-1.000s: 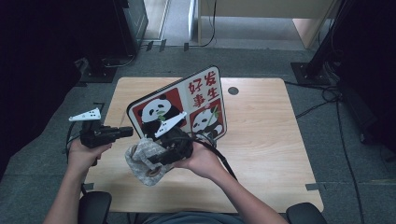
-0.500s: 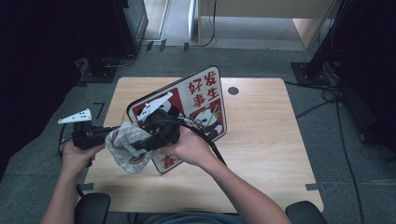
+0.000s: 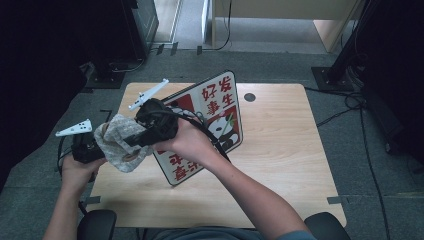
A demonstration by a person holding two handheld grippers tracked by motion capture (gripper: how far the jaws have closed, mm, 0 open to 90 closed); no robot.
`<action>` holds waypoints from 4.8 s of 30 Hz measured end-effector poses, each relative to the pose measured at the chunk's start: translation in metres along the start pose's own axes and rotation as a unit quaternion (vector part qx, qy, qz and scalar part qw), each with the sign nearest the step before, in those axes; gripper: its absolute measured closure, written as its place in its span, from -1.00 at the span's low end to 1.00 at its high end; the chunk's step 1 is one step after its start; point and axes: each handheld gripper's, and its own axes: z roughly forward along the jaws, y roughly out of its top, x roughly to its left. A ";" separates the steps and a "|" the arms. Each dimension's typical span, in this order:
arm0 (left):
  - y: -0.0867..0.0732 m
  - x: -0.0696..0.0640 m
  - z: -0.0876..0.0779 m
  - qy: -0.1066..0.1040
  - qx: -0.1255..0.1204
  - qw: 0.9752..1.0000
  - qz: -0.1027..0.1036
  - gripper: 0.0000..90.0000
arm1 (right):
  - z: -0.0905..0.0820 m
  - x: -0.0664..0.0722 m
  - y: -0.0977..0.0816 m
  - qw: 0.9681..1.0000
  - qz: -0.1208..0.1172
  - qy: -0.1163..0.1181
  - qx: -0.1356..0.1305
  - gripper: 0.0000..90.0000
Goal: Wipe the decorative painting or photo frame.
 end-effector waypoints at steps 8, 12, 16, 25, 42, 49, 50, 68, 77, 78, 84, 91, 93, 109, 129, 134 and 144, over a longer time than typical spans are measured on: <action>-0.004 -0.002 -0.005 0.005 -0.002 1.000 -0.001 0.79 | 0.006 -0.004 0.006 1.000 0.010 -0.005 0.003 0.39; -0.006 -0.002 -0.006 0.005 -0.002 1.000 -0.002 0.78 | 0.006 -0.008 0.001 1.000 0.024 -0.006 0.007 0.39; -0.006 -0.002 -0.006 0.006 -0.004 1.000 0.001 0.77 | 0.005 -0.012 -0.005 1.000 0.028 -0.007 0.006 0.39; -0.005 -0.004 -0.006 0.003 -0.007 1.000 0.001 0.76 | 0.006 -0.014 -0.017 1.000 0.026 -0.005 0.012 0.39; -0.005 -0.006 -0.006 0.004 -0.010 1.000 0.011 0.76 | 0.012 -0.019 -0.038 0.999 0.039 0.002 0.022 0.39; -0.005 -0.006 -0.005 0.002 -0.008 1.000 0.012 0.76 | 0.015 -0.020 -0.044 0.999 0.041 0.004 0.026 0.40; -0.005 -0.007 -0.005 0.000 -0.007 1.000 0.013 0.76 | 0.015 -0.020 -0.045 0.999 0.041 0.004 0.026 0.40; -0.005 -0.009 -0.005 -0.006 -0.009 1.000 0.018 0.75 | 0.022 -0.022 -0.064 0.998 0.049 0.008 0.029 0.40; -0.005 -0.010 -0.003 -0.005 -0.006 1.000 0.019 0.75 | 0.027 -0.022 -0.077 0.998 0.053 0.010 0.039 0.40; -0.005 -0.010 -0.003 -0.005 -0.007 1.000 0.019 0.75 | 0.027 -0.022 -0.079 0.998 0.054 0.011 0.039 0.40; -0.005 -0.011 -0.003 -0.006 -0.006 1.000 0.024 0.74 | 0.032 -0.023 -0.088 0.998 0.048 0.011 0.044 0.40; -0.005 -0.011 -0.003 -0.006 -0.004 1.000 0.024 0.74 | 0.036 -0.025 -0.099 0.998 0.050 0.015 0.045 0.40; -0.005 -0.011 -0.002 -0.003 -0.004 1.000 0.024 0.74 | 0.037 -0.025 -0.102 0.997 0.054 0.014 0.045 0.40; -0.003 -0.016 0.002 -0.008 0.007 1.000 0.025 0.72 | 0.048 -0.026 -0.133 0.997 0.060 0.017 0.045 0.42; 0.009 -0.033 0.015 -0.035 0.015 0.999 0.033 0.51 | 0.061 -0.025 -0.164 0.998 0.030 0.012 0.051 0.41; 0.013 -0.037 0.023 -0.037 0.019 0.999 0.032 0.49 | 0.063 -0.026 -0.172 0.998 0.032 0.013 0.051 0.41; 0.017 -0.038 0.026 -0.055 0.010 0.998 0.038 0.49 | 0.066 -0.028 -0.186 0.998 0.035 0.015 0.046 0.41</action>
